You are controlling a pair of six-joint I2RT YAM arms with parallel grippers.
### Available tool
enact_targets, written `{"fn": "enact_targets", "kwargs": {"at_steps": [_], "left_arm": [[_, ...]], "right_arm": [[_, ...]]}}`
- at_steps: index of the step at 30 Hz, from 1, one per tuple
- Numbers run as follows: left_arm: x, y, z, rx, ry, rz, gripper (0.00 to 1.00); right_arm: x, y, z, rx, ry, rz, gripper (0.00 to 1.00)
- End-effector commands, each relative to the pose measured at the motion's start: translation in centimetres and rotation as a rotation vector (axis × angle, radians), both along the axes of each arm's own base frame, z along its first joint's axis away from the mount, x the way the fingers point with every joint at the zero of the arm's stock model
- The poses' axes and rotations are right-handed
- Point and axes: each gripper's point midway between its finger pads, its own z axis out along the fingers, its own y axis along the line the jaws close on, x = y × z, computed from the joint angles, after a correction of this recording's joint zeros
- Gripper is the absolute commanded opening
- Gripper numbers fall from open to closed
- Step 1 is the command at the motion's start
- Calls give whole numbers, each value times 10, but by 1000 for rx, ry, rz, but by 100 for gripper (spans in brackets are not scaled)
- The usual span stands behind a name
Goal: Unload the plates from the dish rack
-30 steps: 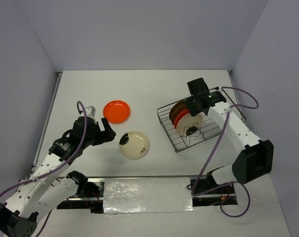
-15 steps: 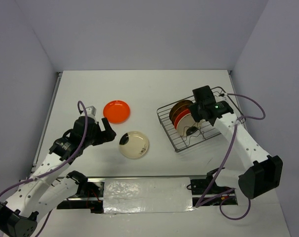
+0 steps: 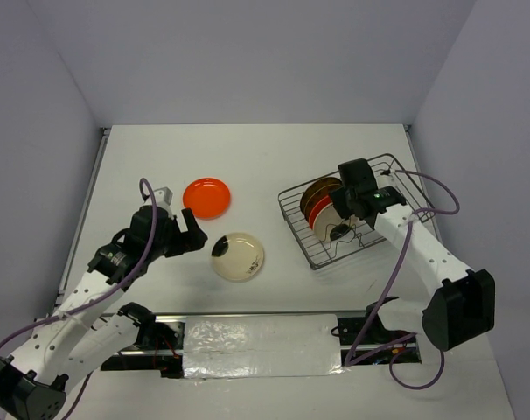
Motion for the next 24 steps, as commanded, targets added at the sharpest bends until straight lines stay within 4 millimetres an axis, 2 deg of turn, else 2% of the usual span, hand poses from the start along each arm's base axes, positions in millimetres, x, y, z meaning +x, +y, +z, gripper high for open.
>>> {"fn": "enact_targets", "kwargs": {"at_steps": [1,6,11,12,15,16,21,24], "left_arm": [[3,-6,0,-6,-18,-31,100],[3,-7,0,-10,-17,-36,100],[3,-8,-1,-10,-16,-38,99],[3,-8,-1,-10,-16,-39,99],[3,-8,-2,-10,-11,-41,100],[3,-9,-1,-11,-12,-41,99],[3,-8,-1,-11,-14,-40,100],[3,-8,-1,-10,-12,-42,100]], "right_arm": [[14,-1,4,-1,-50,1,40],[14,-6,-8,-24,-4,-7,40],[7,-10,-17,-35,21,-17,35],[6,-11,-17,-34,20,-23,32],[5,-11,-14,-30,8,-21,30],[3,-12,-14,-31,11,-23,25],[3,-12,-6,-23,-4,-27,14],[0,-12,1,-9,-15,-32,11]]}}
